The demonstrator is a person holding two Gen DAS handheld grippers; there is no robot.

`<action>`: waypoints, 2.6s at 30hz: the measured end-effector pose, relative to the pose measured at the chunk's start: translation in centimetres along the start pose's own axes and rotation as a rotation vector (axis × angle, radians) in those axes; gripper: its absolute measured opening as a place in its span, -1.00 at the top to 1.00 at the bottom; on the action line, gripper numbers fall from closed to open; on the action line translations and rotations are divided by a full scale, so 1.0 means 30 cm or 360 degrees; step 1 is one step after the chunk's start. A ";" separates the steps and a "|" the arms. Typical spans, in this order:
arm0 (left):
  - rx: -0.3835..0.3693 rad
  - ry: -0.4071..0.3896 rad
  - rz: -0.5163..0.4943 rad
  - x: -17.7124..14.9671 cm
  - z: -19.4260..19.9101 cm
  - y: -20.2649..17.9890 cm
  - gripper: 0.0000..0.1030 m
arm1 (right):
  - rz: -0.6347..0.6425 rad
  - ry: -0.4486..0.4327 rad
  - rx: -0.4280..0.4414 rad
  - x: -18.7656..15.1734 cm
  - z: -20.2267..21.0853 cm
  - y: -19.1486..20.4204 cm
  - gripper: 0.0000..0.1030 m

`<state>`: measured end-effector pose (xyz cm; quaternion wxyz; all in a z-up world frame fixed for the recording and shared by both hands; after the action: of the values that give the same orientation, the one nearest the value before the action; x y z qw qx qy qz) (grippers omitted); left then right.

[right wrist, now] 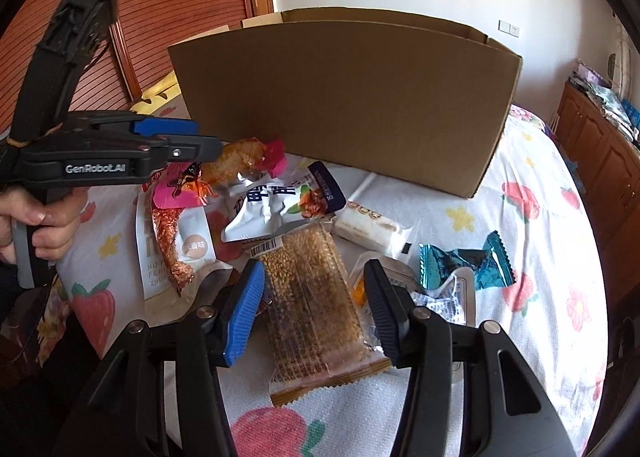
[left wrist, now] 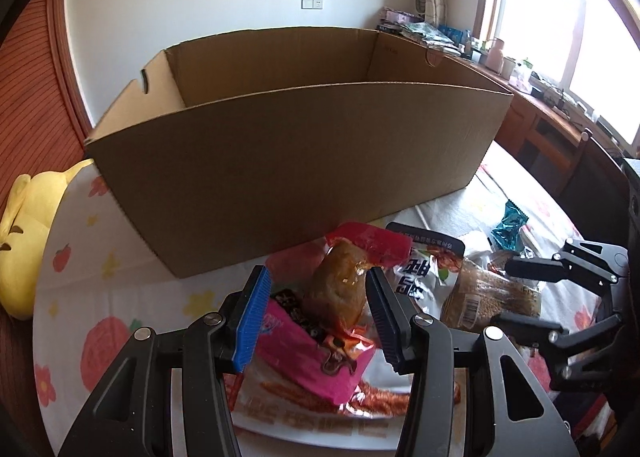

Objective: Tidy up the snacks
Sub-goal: 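Grasp the pink-wrapped bread with the left tool while the right tool grasps the grain bar pack, then carry both snacks into the cardboard box and open both tools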

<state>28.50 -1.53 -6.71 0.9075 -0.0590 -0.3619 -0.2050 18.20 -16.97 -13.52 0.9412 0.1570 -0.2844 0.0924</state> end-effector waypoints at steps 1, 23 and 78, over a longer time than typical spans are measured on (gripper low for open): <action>-0.0002 0.0005 -0.0008 0.005 -0.008 -0.001 0.00 | 0.0015 0.0010 0.0002 -0.001 -0.004 0.005 -0.03; -0.0084 0.0159 -0.0094 0.017 -0.176 -0.021 -0.30 | 0.0079 -0.0056 -0.0013 -0.075 -0.033 0.035 -0.03; -0.0116 -0.0136 -0.0051 0.015 0.141 -0.036 0.19 | -0.0056 -0.0263 -0.0056 0.008 0.107 -0.032 0.13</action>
<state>25.69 -1.57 -3.36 0.8851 -0.0948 -0.3935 -0.2298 17.01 -18.96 -11.08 0.9186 0.1526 -0.3599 0.0577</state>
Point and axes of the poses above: each gripper's, at about its wrist camera, not at the fingertips, and z roughly against the way its jaws point, y to its left, x to its top, the point moved 5 cm from there along -z, roughly the way its jaws point, and after that the axes turned 8 degrees about -z, right-handed, at the moved point
